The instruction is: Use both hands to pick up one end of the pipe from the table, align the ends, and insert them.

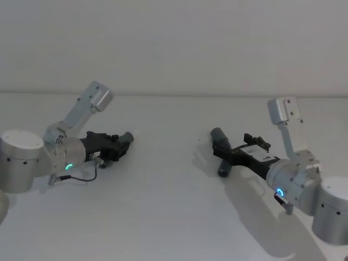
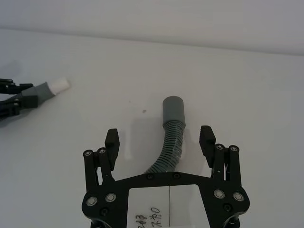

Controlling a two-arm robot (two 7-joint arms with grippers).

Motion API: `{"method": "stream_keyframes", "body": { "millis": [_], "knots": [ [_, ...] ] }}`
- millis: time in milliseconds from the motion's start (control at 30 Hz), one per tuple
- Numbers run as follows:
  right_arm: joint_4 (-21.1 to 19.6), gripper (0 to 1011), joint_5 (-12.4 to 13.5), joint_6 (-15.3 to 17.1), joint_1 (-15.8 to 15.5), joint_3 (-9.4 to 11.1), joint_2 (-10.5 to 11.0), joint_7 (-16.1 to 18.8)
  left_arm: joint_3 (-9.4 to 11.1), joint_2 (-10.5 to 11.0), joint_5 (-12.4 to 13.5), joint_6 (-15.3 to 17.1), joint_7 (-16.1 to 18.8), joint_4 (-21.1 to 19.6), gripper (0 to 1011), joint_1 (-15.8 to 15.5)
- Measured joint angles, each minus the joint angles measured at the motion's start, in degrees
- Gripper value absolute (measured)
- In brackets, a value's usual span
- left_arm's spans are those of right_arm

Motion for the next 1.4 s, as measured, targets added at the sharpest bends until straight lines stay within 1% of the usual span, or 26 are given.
{"method": "stream_keyframes", "body": {
  "millis": [500,833,1133,1400],
  "knots": [
    [5.67,1001,-1.89,0.66,3.38,-1.36,-1.54,0.05,0.0,0.0,0.0,0.0,0.0,0.0,348,0.0],
    [8.59,1001,-3.03,0.35,4.67,-2.03,-2.46,0.13,0.0,0.0,0.01,0.0,0.0,0.0,348,0.0],
    [10.32,1001,-3.84,0.17,5.42,-2.46,-3.11,0.21,0.0,0.0,0.0,0.0,0.0,0.0,348,0.0],
    [11.02,1001,-4.38,0.19,5.78,-2.59,-3.49,0.36,0.0,0.0,0.01,0.0,0.0,0.0,348,0.0]
  ]
}}
